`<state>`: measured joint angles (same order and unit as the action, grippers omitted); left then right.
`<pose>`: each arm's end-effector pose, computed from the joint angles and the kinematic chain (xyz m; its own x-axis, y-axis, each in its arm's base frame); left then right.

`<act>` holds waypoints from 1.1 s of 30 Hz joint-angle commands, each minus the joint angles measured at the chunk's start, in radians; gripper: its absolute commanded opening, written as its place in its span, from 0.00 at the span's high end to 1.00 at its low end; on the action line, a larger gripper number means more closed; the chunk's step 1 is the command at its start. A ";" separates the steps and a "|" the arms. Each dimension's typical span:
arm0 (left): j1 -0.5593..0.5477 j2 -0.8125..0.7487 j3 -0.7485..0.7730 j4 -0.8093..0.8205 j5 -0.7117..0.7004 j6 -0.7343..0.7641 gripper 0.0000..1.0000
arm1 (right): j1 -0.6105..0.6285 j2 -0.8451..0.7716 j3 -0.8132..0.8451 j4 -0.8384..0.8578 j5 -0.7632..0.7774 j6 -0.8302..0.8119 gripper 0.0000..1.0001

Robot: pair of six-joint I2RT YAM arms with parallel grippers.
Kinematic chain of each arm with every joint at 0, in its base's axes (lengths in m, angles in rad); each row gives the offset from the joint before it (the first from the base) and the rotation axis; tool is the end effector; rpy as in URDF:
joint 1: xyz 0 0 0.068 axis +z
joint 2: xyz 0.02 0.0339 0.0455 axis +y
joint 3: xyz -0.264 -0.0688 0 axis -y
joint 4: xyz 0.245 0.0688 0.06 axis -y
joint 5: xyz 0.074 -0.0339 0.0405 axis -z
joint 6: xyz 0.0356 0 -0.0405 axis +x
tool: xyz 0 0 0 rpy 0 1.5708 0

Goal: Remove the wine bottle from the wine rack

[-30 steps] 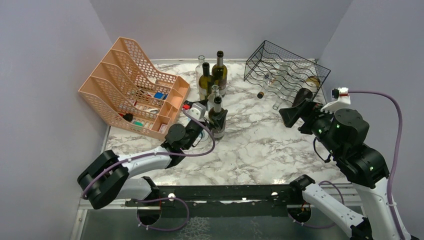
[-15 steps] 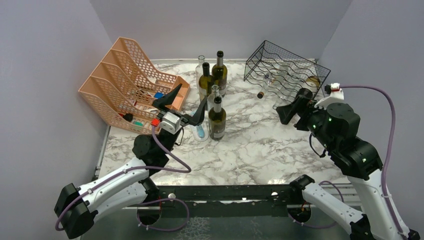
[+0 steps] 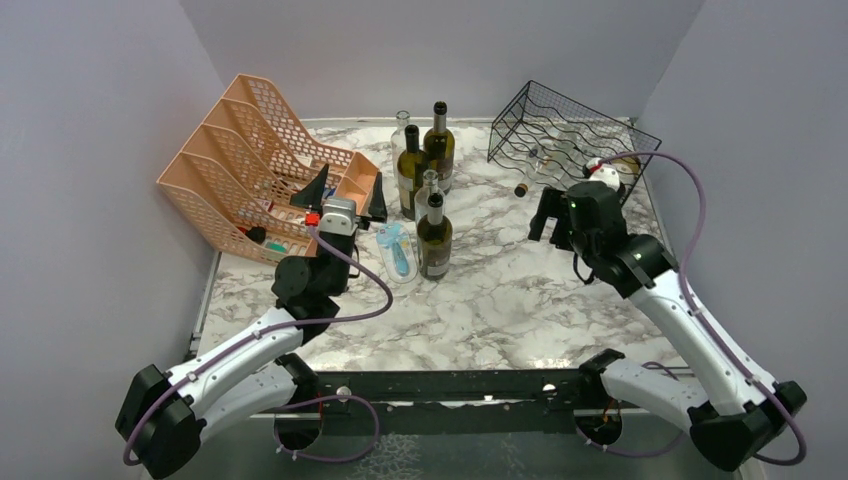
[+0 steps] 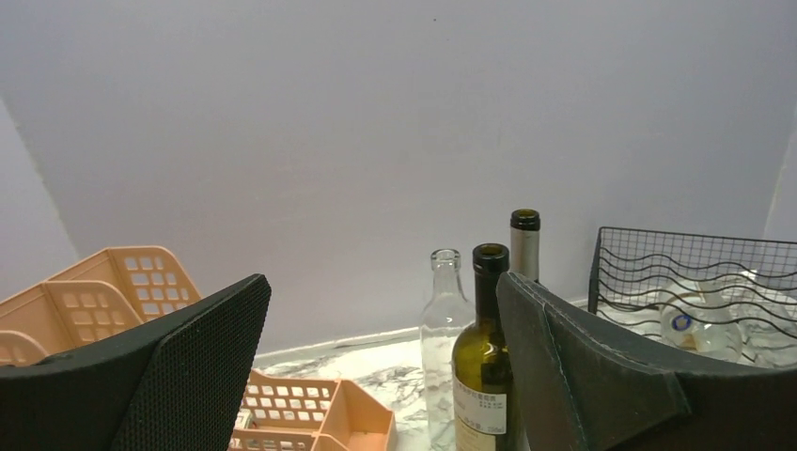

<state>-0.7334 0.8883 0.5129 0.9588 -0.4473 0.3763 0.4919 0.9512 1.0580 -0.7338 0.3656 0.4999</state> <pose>0.1529 -0.1171 0.3428 0.5038 -0.0080 -0.8638 0.1615 0.9832 0.0851 0.1741 0.0789 0.3513 -0.5430 0.2169 -0.8112 0.0847 0.9753 0.2041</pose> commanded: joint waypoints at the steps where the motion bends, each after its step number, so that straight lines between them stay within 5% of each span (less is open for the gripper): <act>1: 0.018 0.011 0.030 0.009 -0.043 -0.006 0.03 | 0.003 0.076 -0.028 0.040 0.271 0.031 0.00; 14: 0.026 0.024 0.032 0.000 -0.017 -0.019 0.04 | -0.010 0.222 -0.085 0.231 0.347 -0.002 0.00; 33: 0.028 0.040 0.043 -0.025 -0.005 -0.043 0.04 | -0.258 0.570 -0.038 0.524 0.056 -0.059 0.19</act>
<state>-0.7124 0.9260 0.5156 0.9379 -0.4603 0.3462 0.2554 1.4700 0.9825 -0.2752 0.4801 0.4290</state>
